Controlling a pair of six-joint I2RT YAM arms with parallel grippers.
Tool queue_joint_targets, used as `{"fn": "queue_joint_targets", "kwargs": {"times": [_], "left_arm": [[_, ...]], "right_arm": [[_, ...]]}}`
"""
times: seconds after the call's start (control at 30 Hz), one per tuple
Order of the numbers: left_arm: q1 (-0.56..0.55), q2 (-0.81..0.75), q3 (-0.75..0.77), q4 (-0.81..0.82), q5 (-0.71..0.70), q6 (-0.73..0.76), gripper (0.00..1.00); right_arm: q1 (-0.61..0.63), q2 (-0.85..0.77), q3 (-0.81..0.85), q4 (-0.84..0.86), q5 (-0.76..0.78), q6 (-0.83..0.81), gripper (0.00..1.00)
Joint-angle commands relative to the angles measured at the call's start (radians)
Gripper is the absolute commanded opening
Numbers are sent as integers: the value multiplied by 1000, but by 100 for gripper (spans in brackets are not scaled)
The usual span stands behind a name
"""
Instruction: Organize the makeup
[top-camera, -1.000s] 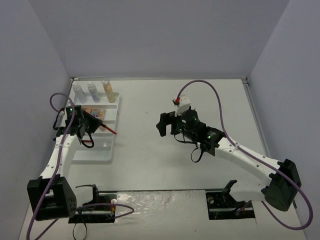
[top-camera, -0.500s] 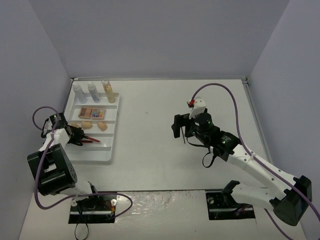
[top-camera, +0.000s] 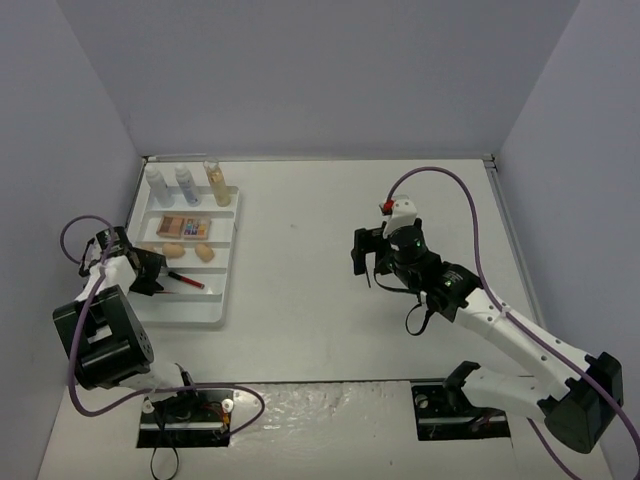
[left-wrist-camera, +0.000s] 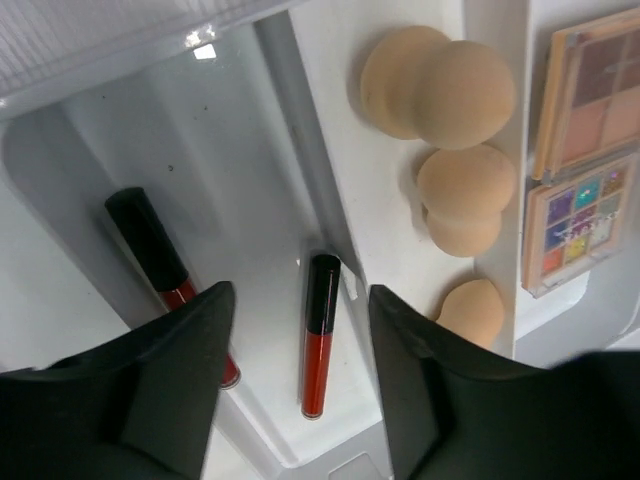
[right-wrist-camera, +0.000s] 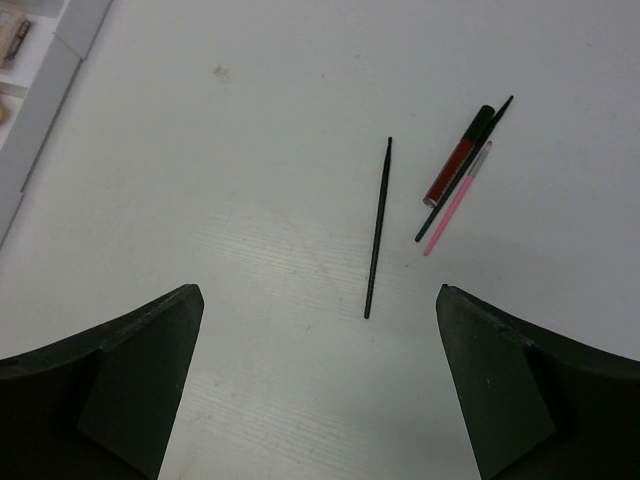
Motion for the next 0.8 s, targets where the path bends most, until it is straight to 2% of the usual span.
{"fn": "queue_joint_targets", "kwargs": {"times": [0.0, 0.2, 0.27, 0.33, 0.5, 0.77], "left_arm": [[5, -122, 101, -37, -10, 39, 63], [-50, -234, 154, -154, 35, 160, 78], [-110, -252, 173, -202, 23, 229, 86], [-208, -275, 179, -234, 22, 293, 93], [-399, -350, 141, -241, 0, 412, 97], [-513, -507, 13, -149, 59, 481, 97]], "right_arm": [[-58, 75, 66, -13, 79, 54, 98], [-200, 210, 100, -31, 37, 142, 84], [-236, 284, 133, -30, 28, 151, 79], [-250, 343, 168, -29, 23, 154, 69], [-266, 501, 266, -19, 43, 167, 53], [-279, 725, 386, 3, 25, 205, 47]]}}
